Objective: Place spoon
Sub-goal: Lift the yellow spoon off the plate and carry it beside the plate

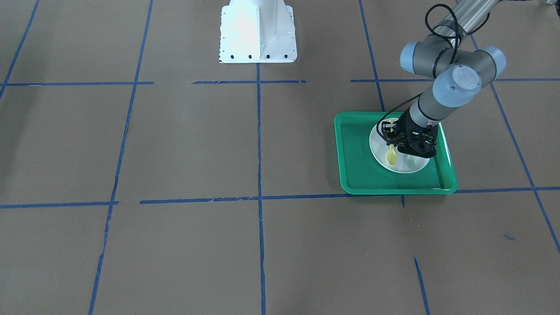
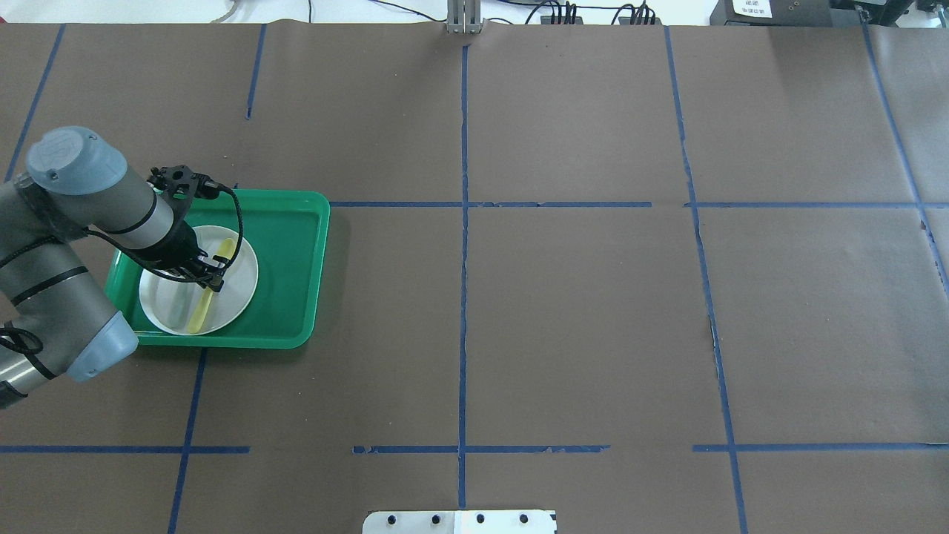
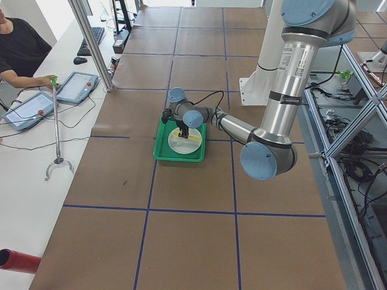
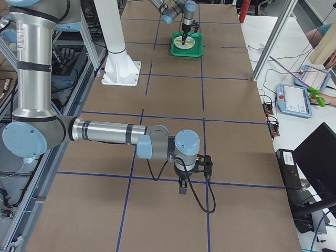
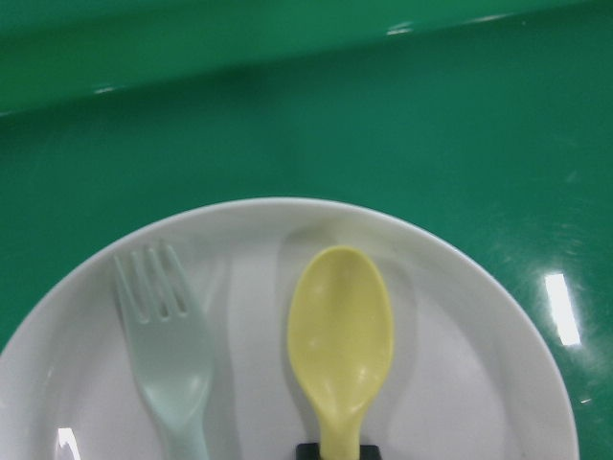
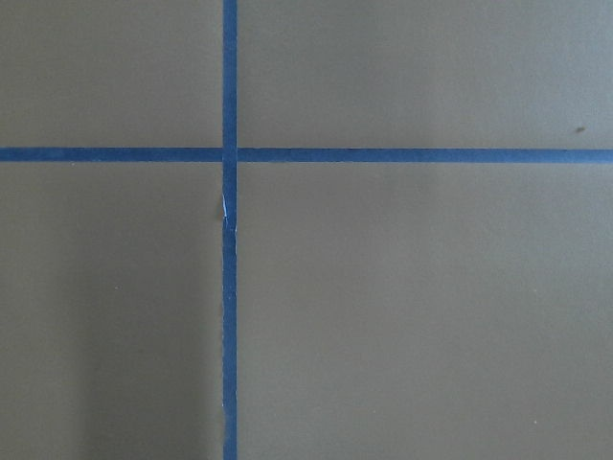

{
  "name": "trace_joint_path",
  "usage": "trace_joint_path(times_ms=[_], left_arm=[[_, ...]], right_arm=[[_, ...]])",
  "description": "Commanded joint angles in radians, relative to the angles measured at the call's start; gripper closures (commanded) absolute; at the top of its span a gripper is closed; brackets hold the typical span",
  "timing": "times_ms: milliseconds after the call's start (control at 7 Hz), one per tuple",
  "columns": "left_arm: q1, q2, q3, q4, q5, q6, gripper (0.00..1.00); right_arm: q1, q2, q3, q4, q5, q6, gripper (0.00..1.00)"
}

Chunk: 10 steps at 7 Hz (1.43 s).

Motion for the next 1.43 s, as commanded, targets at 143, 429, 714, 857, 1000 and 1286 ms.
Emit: trace_joint_path(times_ms=[143, 429, 714, 857, 1000, 1286], left_arm=[[-0.002, -0.075, -0.042, 0.102, 0.000, -0.149, 1.00], [0.027, -0.149, 0.023, 0.098, -0.003, -0.245, 1.00], [0.037, -0.177, 0.083, 0.084, -0.003, -0.256, 1.00], [0.046, -0.186, 0.101, 0.082, -0.003, -0.257, 1.00], [0.047, -0.195, 0.118, 0.081, -0.003, -0.282, 1.00], [0.063, -0.194, 0.121, 0.066, -0.003, -0.289, 1.00]], right_arm=[[0.000, 0.000, 0.000, 0.000, 0.001, 0.000, 0.00], [0.000, 0.000, 0.000, 0.000, 0.001, 0.000, 0.00], [0.000, 0.000, 0.000, 0.000, -0.001, 0.000, 0.00], [0.000, 0.000, 0.000, 0.000, 0.001, 0.000, 0.00], [0.000, 0.000, 0.000, 0.000, 0.001, 0.000, 0.00], [0.000, 0.000, 0.000, 0.000, 0.001, 0.000, 0.00]])
